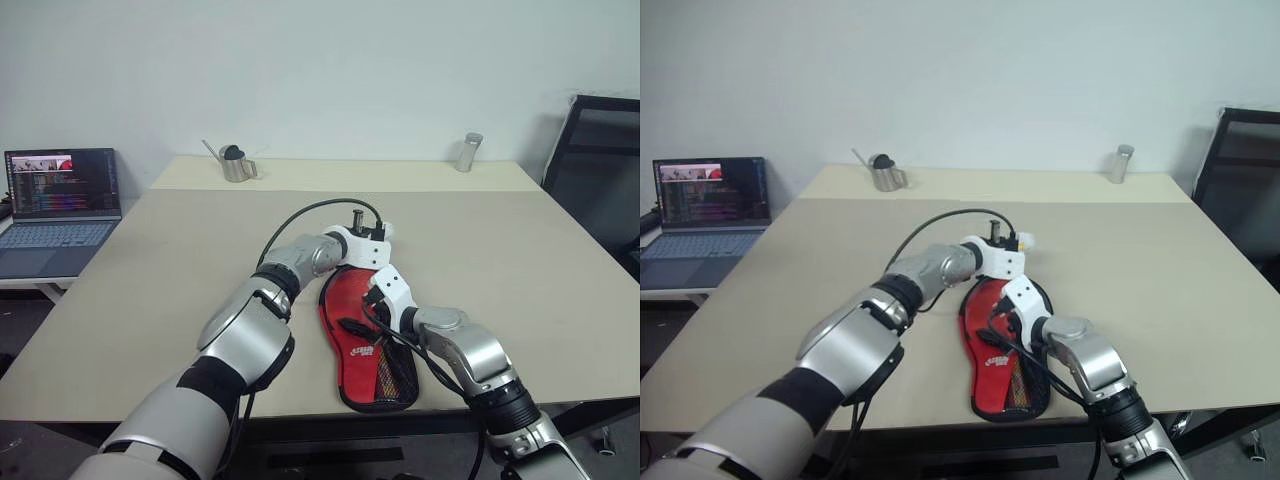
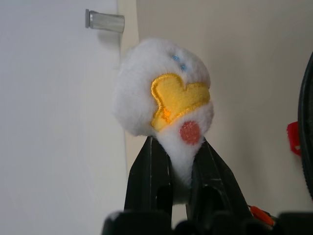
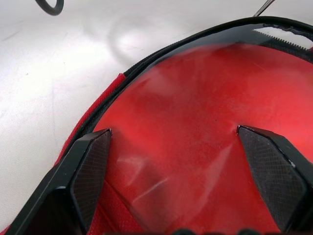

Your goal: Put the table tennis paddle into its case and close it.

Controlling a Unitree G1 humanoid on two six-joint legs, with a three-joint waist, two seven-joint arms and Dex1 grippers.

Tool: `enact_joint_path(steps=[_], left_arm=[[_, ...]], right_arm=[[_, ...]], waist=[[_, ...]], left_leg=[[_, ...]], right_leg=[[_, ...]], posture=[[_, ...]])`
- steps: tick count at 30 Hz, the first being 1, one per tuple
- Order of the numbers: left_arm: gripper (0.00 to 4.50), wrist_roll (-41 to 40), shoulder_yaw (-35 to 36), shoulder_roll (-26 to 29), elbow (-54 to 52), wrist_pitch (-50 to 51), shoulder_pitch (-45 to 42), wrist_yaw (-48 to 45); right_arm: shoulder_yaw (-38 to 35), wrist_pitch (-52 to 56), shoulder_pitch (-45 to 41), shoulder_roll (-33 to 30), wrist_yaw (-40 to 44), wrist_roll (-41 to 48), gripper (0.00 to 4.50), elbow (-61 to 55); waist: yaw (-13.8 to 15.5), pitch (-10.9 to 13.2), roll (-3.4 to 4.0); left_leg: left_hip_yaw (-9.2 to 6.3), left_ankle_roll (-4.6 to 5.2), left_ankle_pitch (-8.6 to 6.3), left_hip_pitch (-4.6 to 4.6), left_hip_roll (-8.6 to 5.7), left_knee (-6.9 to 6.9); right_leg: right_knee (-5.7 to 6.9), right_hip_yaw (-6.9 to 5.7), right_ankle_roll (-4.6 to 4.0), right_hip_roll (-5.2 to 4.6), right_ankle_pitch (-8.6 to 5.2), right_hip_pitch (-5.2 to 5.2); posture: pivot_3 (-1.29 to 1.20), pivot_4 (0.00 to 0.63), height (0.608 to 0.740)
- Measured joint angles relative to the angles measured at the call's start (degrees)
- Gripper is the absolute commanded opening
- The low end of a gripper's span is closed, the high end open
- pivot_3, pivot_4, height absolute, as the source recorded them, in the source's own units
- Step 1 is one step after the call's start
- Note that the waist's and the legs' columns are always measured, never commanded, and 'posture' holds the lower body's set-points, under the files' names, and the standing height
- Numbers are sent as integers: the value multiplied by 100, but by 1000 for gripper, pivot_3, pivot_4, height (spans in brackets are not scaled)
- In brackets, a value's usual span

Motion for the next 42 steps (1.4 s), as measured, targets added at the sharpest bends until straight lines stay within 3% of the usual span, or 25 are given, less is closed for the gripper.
enact_joint_path(steps=[16,27,42], left_arm=[[42,-298,314,-547,30,751,2,7],[42,-409,334,-987,30,725,-17,-42],[42,-569,482,-1156,30,478,-39,-472]], right_arm=[[144,611,344,61,-357,-14,4500,-860],[184,797,666,59,-503,8,4500,-1341],[187,805,662,84,-529,7,4500,-1333]], waist=[[17,0,0],[27,0,1],[26,-2,3]], left_leg=[[-7,16,-14,-20,-6,-1],[-8,20,-20,-20,-8,0],[-8,22,-22,-19,-7,0]], right_leg=[[-13,-9,3,2,-4,-9],[-18,-9,4,-1,-6,-6],[-18,-10,2,0,-8,-6]], posture=[[0,150,740],[0,150,740],[0,150,740]])
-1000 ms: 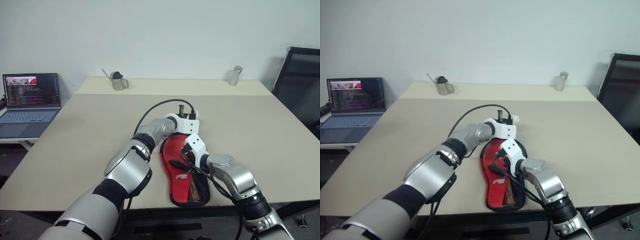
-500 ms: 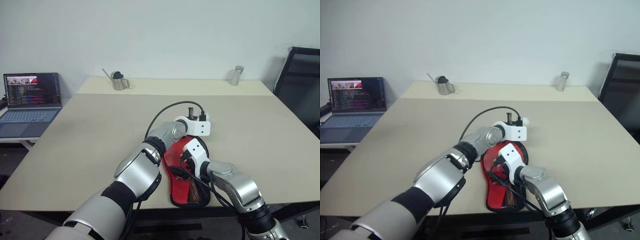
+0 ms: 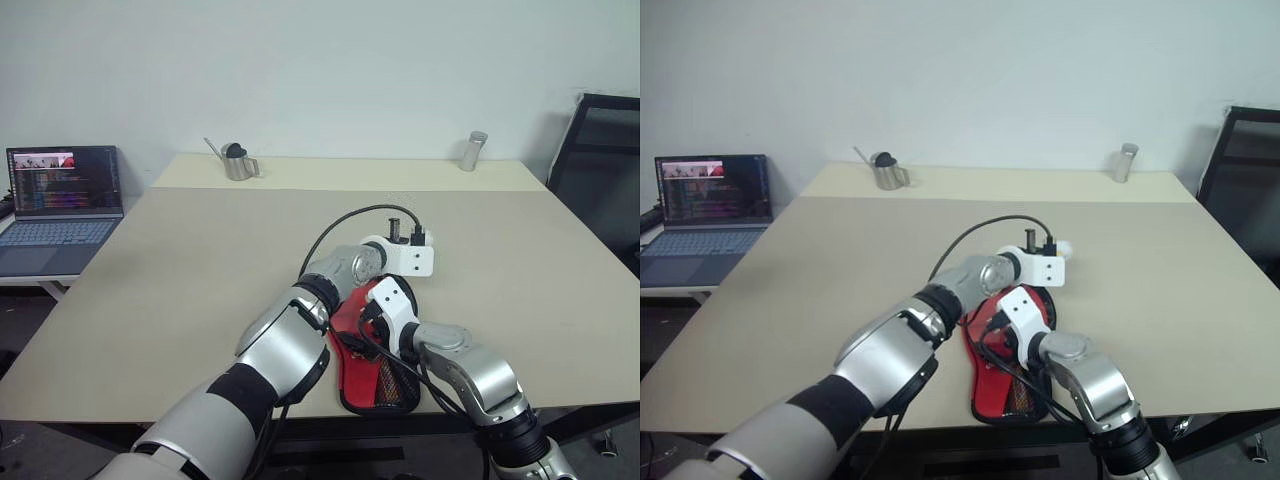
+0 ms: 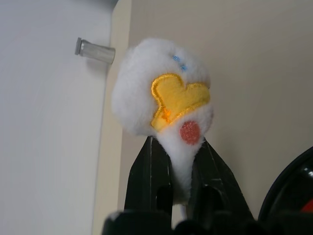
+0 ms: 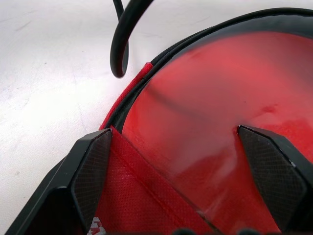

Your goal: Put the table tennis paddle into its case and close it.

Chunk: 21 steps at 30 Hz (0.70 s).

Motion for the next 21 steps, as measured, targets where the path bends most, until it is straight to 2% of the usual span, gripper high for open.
enact_joint_path(steps=[3,5,6,12,16,21], left_arm=[[42,-131,70,-47,0,-17,7,-293],[774,-287,225,-70,0,-18,19,-657],[983,-381,293,-71,0,-18,23,-786],[3236,-667,575,-62,-29,5,22,-1096],[4478,-1258,1151,-128,-163,117,23,-1757],[4478,-1534,1401,-46,-194,101,46,-2209]], right_arm=[[0,0,-6,3,1,1,4500,12],[0,0,-15,14,2,1,4500,34],[0,0,-20,20,4,1,4500,47],[5,-3,-122,36,61,1,4500,226],[18,-17,-202,36,121,5,4500,336],[40,-26,-287,34,209,14,4500,420]], waist=[[-1,-2,4],[-4,-7,12],[-7,-10,17],[-29,-48,54],[-58,-56,59],[-118,-62,67]], left_leg=[[0,0,0,0,0,0],[1,0,0,1,0,0],[1,0,0,1,0,0],[1,1,0,10,3,0],[1,1,0,14,6,2],[3,1,0,15,5,0]], right_leg=[[0,0,-1,0,0,0],[0,0,-2,0,-1,0],[1,0,-2,0,-1,0],[2,1,-2,3,-1,6],[4,0,-7,3,-4,9],[5,2,-3,7,-2,9]], posture=[[0,150,740],[0,150,740],[0,150,740],[0,150,740],[0,150,740],[0,150,740]])
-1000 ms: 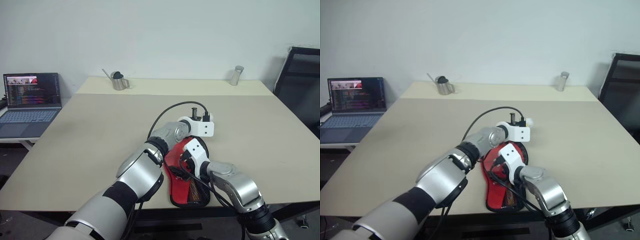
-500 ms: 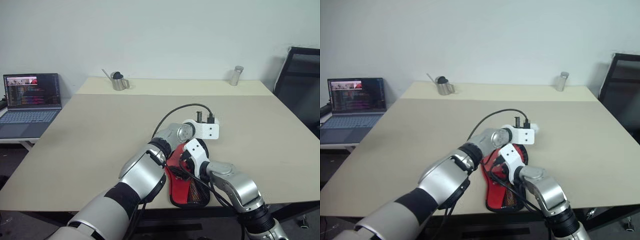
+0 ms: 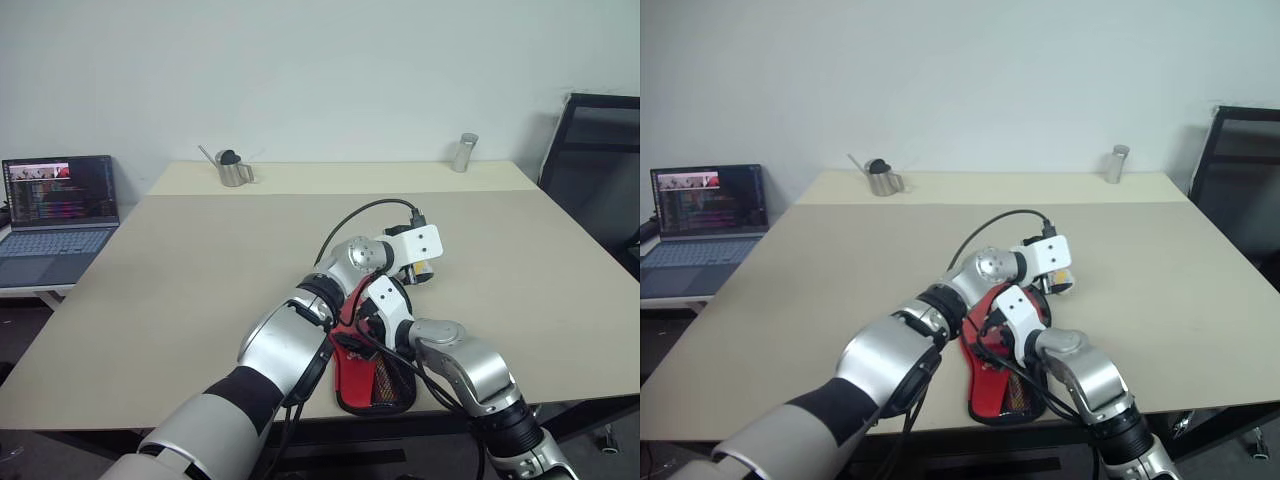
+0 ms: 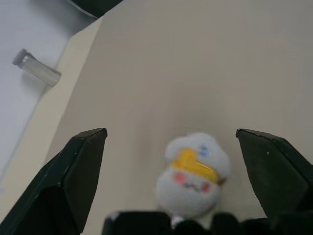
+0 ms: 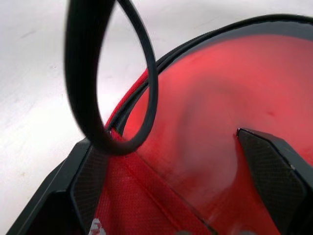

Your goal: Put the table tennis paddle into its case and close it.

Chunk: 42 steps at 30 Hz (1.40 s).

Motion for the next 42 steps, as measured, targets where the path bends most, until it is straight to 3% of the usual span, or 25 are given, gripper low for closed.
enact_joint_path(steps=[6,12,20,28,36,42], left_arm=[[4478,-281,272,412,-143,-209,-3,-101],[4478,-696,732,1263,-222,-215,-4,-169],[4478,-1615,1433,2010,-645,-53,120,-1298],[4478,-2386,1565,1818,-1651,725,1282,-2739],[4478,-2617,1089,1428,-3427,1852,2505,-2974],[4478,-2579,588,1575,-4185,2281,2897,-3136]], right_arm=[[-35,-2,-106,14,49,34,4500,144],[-87,-2,-67,47,44,164,4500,138],[-219,58,114,166,-146,283,4500,-157],[-356,805,163,108,-133,773,4500,-825],[-354,524,-144,-1135,292,882,4500,-1692],[-482,38,-448,-2714,1393,1052,4500,-1788]], waist=[[-32,0,1],[-36,0,0],[-31,0,1],[-29,12,-1],[-31,18,-1],[-29,25,4]], left_leg=[[0,0,0,7,1,2],[0,0,0,7,4,-2],[3,-4,-4,3,3,-6],[6,-1,-10,-21,1,-5],[9,1,-11,-21,3,-4],[13,2,-12,-19,1,-3]], right_leg=[[3,2,1,-2,1,4],[1,1,0,-1,0,3],[-1,2,-6,-2,-4,-2],[1,7,-9,3,-5,-21],[-1,12,-6,6,-7,-25],[-3,15,-7,6,-9,-26]], posture=[[0,150,740],[0,150,740],[0,150,740],[0,150,740],[0,150,740],[0,150,740]])
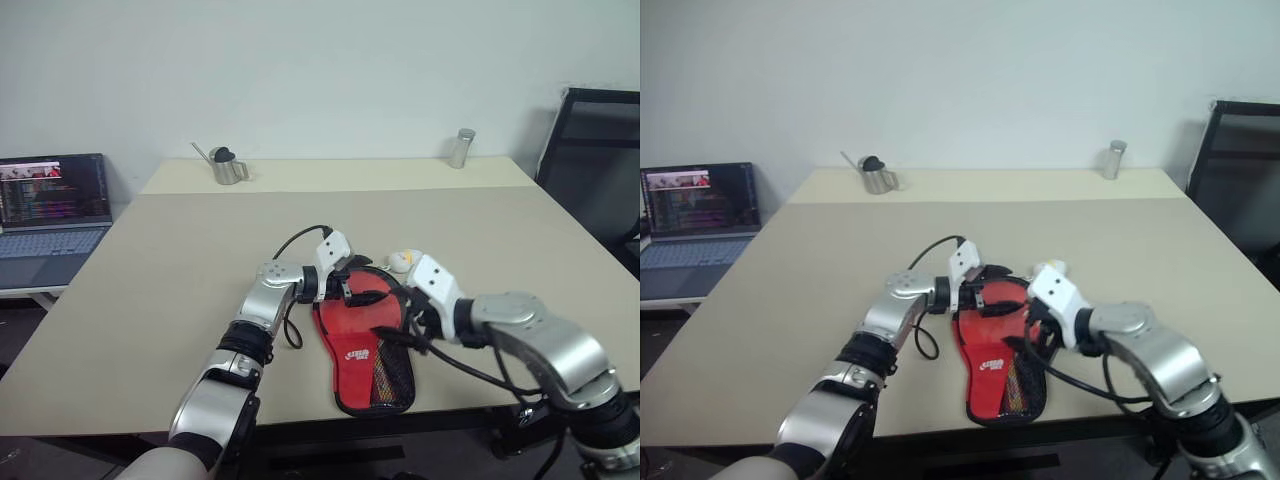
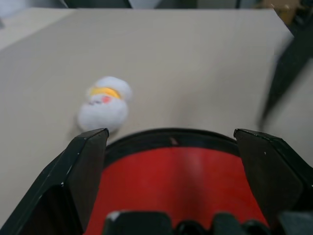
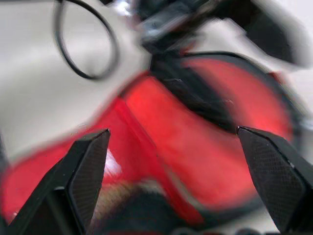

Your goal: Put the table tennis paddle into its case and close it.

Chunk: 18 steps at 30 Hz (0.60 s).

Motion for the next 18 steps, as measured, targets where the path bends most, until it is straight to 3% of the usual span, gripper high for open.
enact_joint_path(steps=[3,7,18], left_arm=[[4478,44,-166,120,-27,34,14,8],[4478,63,-209,264,-27,41,30,40],[4478,81,-390,376,-115,89,358,-15]], right_arm=[[96,-877,-303,-507,437,-364,4500,700],[485,-2029,-698,-632,747,-1040,4500,1786],[1637,-5274,-2194,217,347,-3294,4500,5609]], waist=[[-6,1,-2],[-4,2,-3],[-7,5,0]], left_leg=[[1,0,0,2,1,-2],[13,1,-1,0,1,-7],[46,5,-3,-4,0,-7]], right_leg=[[0,1,-2,2,-1,0],[1,9,-1,4,-1,-11],[10,30,4,5,-1,-27]], posture=[[0,150,740],[0,150,740],[0,150,740]])
